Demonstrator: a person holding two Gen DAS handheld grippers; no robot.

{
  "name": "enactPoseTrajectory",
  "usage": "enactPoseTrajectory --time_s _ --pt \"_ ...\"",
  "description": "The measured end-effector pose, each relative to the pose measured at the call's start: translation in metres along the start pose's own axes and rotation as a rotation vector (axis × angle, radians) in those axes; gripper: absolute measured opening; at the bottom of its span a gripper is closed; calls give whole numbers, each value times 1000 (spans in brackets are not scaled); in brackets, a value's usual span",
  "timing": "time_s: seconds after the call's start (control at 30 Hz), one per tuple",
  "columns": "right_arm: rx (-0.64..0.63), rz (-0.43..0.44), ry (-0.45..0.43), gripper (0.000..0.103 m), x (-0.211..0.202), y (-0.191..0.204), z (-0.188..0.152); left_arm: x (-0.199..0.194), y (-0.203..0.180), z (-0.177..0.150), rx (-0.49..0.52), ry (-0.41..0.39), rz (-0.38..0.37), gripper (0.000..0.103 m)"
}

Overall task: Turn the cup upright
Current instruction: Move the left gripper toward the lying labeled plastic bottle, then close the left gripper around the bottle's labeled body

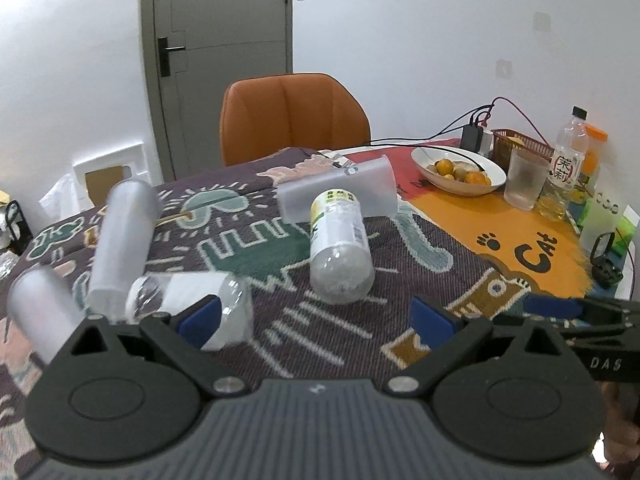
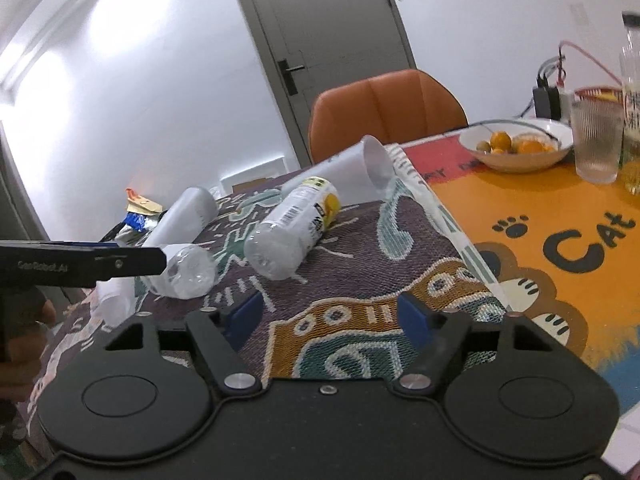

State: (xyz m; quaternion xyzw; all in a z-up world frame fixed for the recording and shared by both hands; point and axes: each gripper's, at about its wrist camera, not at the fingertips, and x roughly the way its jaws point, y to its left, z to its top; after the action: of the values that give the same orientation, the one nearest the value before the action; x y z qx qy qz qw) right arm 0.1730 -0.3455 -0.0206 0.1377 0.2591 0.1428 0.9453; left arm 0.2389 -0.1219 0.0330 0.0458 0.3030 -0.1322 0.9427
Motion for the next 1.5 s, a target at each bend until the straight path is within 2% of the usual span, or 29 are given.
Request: enactPoseTrajectory --time_s 0.17,0.33,0.57,0.83,1.03,1.13,1.2,1.27,1.5 --pt "49 5 13 58 15 -14 5 28 -7 20 19 23 -11 99" --pt "78 6 18 56 26 -23 10 56 -16 37 40 51 -16 97" --pt "117 -13 28 47 41 -39 21 97 -26 56 68 108 -35 97" --pt "150 -6 22 47 55 -49 31 140 -27 80 65 195 -50 96" --pt "159 -2 42 45 69 -54 33 172 -27 79 56 252 -26 96" --pt "170 -13 47 43 72 -58 32 185 -26 73 45 295 -27 84" --pt "178 -14 50 41 74 -60 31 194 -23 70 29 330 -34 63" --pt "183 -15 55 40 76 -60 31 200 -18 66 -9 365 -55 61" --pt "186 -25 52 40 69 -56 28 175 -16 74 -25 313 -77 61"
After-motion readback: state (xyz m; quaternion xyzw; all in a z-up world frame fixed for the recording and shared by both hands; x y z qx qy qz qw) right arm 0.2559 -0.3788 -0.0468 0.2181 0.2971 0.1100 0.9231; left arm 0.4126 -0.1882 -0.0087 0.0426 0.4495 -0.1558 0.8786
